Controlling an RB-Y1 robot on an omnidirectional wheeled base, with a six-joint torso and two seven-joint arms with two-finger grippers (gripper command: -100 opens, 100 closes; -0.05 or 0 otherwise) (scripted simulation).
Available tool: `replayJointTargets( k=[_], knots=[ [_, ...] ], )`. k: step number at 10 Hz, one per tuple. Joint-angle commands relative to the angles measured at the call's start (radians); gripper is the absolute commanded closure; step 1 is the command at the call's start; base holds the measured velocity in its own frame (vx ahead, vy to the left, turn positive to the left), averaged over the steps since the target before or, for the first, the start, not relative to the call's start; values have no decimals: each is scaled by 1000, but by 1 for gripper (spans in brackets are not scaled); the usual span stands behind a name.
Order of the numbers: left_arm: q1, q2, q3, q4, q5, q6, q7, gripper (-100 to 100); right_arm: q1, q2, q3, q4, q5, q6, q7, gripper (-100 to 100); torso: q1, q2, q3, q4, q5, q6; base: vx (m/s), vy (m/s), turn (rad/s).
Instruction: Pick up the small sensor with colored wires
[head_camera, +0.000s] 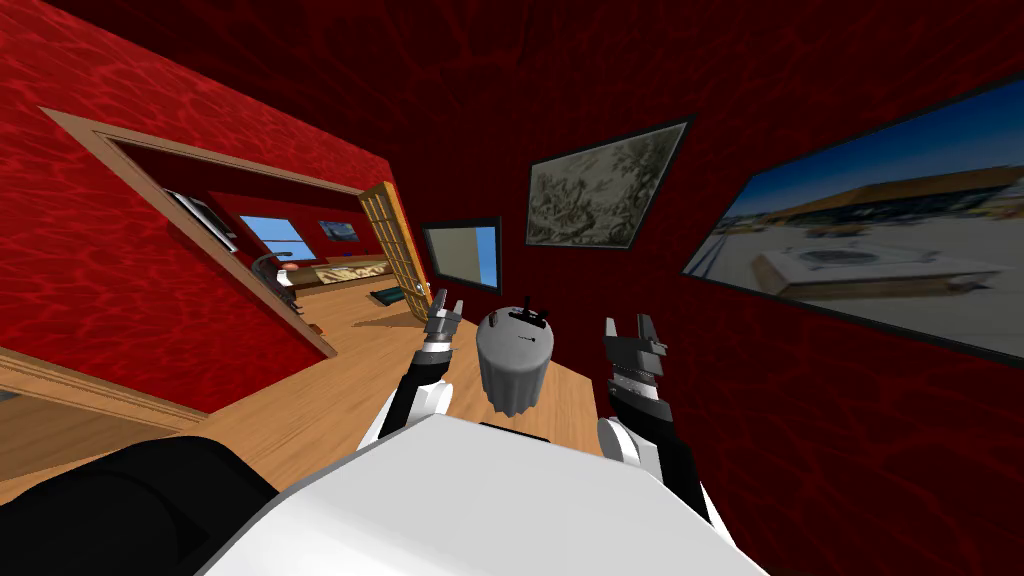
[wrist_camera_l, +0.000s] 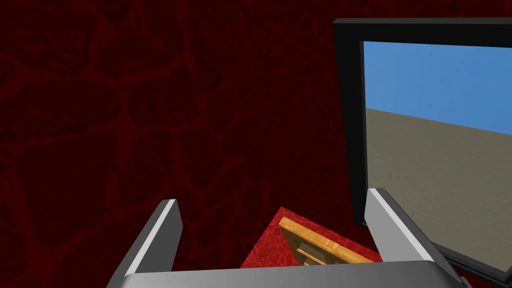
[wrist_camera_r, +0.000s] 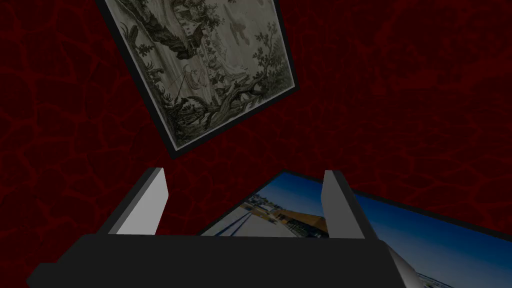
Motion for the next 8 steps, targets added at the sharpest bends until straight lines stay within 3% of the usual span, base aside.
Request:
replayJointTargets(
  k=[1, 4, 8],
  knots=[
    [0, 0, 0, 0, 0, 0, 0, 0, -7, -36, 2, 23, 8, 2, 19, -100, 0, 0, 0, 0, 0, 0, -32, -4, 121],
    [0, 0, 0, 0, 0, 0, 0, 0, -26, -111, 8, 82, 28, 7, 62, -100, -1, 5, 3, 1, 0, 0, -75, -6, 151],
    [0, 0, 0, 0, 0, 0, 0, 0, -73, -240, 29, 204, 71, 19, 143, -100, 0, 5, 3, 1, 0, 0, -79, 4, 201]
  ],
)
